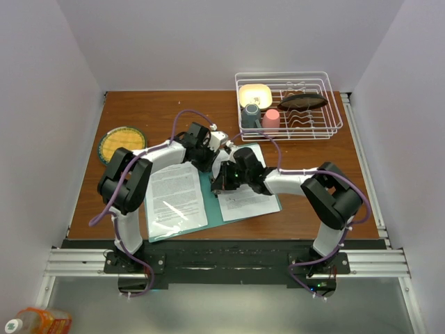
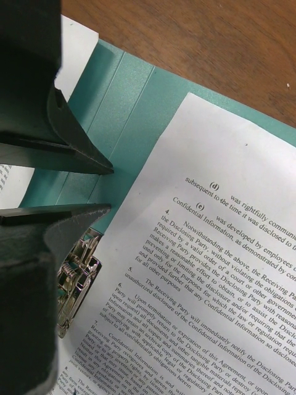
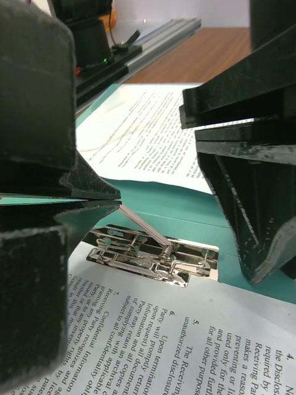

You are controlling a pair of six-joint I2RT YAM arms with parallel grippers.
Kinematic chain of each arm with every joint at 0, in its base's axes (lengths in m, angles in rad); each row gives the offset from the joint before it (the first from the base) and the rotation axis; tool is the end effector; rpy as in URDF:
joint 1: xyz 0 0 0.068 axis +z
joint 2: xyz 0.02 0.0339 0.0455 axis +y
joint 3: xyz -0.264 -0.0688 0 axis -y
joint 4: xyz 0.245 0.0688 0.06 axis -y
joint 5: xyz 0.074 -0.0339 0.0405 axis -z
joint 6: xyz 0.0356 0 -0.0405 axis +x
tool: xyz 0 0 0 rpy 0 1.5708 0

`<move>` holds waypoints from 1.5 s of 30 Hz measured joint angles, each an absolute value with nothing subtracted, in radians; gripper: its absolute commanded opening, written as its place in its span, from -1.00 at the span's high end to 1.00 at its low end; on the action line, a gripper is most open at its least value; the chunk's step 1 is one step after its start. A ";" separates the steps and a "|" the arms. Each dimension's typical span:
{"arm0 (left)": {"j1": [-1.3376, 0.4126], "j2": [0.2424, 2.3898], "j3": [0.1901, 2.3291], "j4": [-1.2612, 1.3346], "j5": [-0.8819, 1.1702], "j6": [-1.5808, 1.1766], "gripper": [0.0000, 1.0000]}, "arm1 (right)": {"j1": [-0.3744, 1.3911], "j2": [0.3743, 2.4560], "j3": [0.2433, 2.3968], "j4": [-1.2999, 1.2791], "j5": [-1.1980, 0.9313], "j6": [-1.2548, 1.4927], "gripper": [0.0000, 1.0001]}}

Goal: Put the files into the folder

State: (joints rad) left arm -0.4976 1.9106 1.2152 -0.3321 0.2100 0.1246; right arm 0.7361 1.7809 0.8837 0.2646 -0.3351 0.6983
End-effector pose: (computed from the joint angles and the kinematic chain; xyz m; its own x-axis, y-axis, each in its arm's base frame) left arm 0.3399 -0.1931 0.1584 -0.6766 0.5058 -0.5351 0.6507 0.7509 -0.1128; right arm 0.2601 0.2514 0.1540 -0.8696 0.0314 -0.4927 -0.3545 0.6549 0.6674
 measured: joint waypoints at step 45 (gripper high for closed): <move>-0.495 1.911 1.217 -0.339 0.215 0.127 0.39 | 0.807 1.773 0.852 0.216 -0.139 0.636 1.00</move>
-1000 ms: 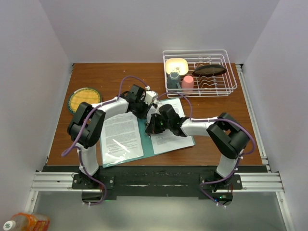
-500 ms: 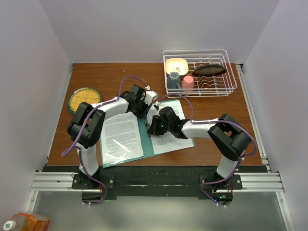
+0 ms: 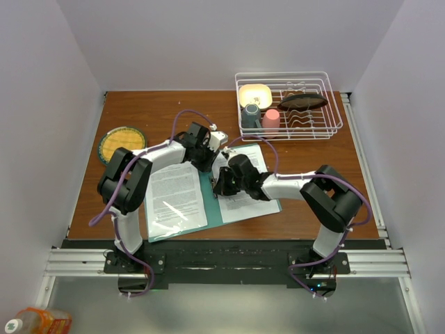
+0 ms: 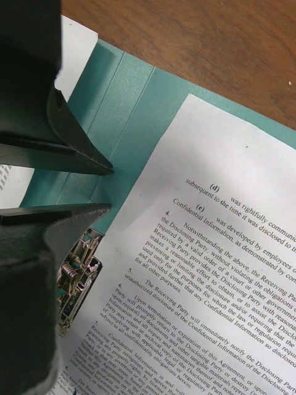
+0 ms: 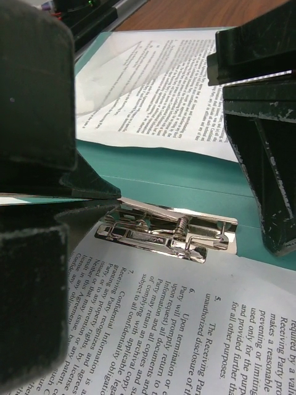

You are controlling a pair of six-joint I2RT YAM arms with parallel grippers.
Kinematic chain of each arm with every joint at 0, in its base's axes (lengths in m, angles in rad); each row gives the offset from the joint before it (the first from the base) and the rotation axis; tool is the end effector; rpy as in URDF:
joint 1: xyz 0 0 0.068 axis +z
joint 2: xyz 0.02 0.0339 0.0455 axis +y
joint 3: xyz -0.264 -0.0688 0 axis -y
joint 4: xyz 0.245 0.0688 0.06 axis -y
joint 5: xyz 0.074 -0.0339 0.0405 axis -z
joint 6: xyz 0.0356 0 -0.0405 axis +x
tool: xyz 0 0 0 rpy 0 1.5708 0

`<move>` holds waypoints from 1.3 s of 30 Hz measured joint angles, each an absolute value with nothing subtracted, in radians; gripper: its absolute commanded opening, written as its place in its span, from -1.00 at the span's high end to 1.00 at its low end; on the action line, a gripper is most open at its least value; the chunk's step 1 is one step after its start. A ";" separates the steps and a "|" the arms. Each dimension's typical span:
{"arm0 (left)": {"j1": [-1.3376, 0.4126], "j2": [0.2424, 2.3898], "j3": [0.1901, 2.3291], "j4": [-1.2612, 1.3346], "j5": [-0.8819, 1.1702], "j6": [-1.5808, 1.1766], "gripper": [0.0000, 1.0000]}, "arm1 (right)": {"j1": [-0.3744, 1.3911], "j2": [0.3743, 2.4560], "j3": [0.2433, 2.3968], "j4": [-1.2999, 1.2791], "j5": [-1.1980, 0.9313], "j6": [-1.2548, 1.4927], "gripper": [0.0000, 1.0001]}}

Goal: Put the files into the folder

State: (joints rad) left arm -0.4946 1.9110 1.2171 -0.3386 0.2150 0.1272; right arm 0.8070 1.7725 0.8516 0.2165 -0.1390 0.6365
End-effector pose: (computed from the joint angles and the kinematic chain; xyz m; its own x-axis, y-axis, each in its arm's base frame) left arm 0.3402 -0.1921 0.1584 -0.6785 0.5068 -0.5318 0.6514 0.7497 -0.1167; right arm 0.2400 0.2577 0.1426 -0.8287 -0.0143 -0.5595 -0.3677 0.7675 0.5251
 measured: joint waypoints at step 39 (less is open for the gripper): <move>-0.484 1.921 1.229 -0.346 0.236 0.134 0.39 | 0.892 1.766 0.713 0.438 0.093 0.765 1.00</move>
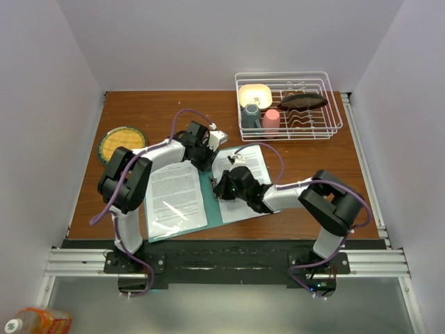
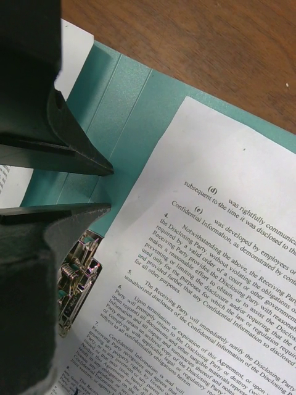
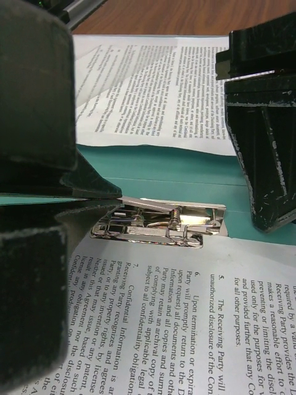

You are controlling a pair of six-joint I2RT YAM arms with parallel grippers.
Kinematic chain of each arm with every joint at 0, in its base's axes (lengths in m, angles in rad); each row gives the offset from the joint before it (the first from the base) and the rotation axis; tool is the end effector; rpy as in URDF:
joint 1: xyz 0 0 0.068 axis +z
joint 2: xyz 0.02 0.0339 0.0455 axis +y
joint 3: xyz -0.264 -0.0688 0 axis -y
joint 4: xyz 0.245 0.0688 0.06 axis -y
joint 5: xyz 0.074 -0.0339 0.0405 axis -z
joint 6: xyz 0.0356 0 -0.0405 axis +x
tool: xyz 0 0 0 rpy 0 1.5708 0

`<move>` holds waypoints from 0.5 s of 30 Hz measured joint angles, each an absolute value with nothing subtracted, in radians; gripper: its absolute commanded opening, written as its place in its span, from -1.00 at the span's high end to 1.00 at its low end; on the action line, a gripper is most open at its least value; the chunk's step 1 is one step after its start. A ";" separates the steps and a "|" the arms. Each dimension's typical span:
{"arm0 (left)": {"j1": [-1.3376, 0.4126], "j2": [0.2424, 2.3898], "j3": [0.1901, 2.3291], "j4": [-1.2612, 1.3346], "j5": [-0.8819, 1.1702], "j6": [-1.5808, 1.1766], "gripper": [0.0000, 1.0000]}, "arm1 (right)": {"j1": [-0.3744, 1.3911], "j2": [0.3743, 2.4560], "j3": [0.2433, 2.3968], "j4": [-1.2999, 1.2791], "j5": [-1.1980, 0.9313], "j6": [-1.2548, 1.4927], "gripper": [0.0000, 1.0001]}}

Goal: Put the files into the folder

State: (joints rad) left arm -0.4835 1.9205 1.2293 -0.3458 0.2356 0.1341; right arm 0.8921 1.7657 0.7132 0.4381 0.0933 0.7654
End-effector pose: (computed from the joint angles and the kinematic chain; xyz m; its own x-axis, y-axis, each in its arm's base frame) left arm 0.3439 -0.1899 0.1581 -0.6809 0.5043 -0.5311 0.6541 0.7450 -0.1311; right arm 0.2123 0.2579 0.1263 -0.7648 0.1505 -0.6264 -0.2737 0.8043 0.5274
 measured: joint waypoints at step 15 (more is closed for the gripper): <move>-0.482 1.927 1.239 -0.354 0.236 0.134 0.40 | 0.921 1.751 0.672 0.479 0.159 0.810 1.00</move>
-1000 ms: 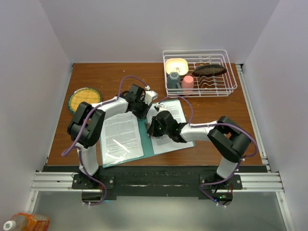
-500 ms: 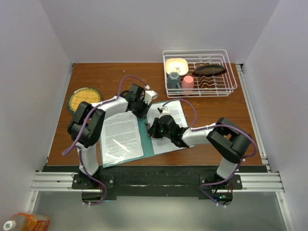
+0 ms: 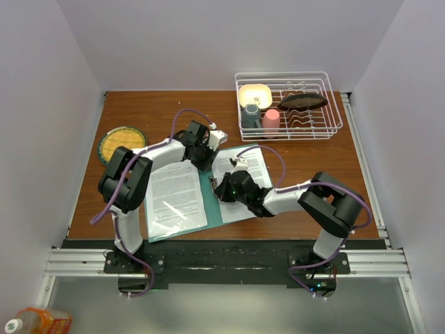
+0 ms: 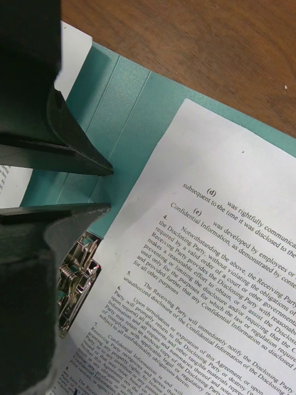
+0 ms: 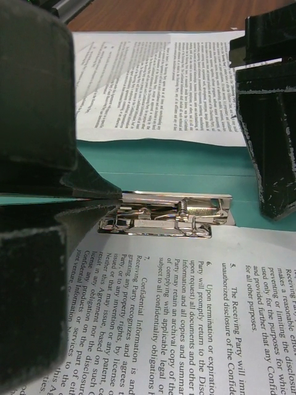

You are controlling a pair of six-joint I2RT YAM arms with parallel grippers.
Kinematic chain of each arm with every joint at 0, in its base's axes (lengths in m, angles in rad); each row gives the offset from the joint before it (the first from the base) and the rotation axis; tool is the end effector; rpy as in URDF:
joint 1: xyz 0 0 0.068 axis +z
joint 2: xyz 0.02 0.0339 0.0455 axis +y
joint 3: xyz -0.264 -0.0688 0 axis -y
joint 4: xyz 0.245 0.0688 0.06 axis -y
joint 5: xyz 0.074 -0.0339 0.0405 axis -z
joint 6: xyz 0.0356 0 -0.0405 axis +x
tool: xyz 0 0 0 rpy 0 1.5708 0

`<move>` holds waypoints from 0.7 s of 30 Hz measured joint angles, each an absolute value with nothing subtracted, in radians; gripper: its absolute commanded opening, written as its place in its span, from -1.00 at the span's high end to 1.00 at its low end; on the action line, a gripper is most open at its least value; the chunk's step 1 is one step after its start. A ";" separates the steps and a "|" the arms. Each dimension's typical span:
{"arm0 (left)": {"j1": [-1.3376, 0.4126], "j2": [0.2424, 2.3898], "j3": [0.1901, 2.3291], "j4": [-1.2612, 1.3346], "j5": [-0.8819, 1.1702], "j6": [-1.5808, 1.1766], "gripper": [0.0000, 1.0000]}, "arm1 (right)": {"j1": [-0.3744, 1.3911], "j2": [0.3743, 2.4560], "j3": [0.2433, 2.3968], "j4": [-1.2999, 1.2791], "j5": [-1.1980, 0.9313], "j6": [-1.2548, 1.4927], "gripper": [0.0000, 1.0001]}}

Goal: Put the files into the folder

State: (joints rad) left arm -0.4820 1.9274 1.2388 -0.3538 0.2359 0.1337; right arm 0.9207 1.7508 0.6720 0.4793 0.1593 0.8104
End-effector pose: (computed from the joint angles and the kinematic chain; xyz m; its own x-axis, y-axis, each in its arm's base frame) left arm 0.3454 -0.1901 0.1577 -0.6844 0.5043 -0.5266 0.6522 0.7463 -0.1328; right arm 0.2018 0.2561 0.1241 -0.7474 0.1990 -0.6339 -0.2396 0.8092 0.5365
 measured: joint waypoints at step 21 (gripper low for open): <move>-0.471 1.930 1.239 -0.339 0.228 0.135 0.40 | 0.947 1.845 0.688 0.595 0.196 0.877 1.00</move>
State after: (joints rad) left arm -0.4713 1.9301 1.2388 -0.3386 0.2276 0.1352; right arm 0.9470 1.8450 0.6880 0.5949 0.1955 0.8768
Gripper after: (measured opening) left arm 0.302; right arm 0.007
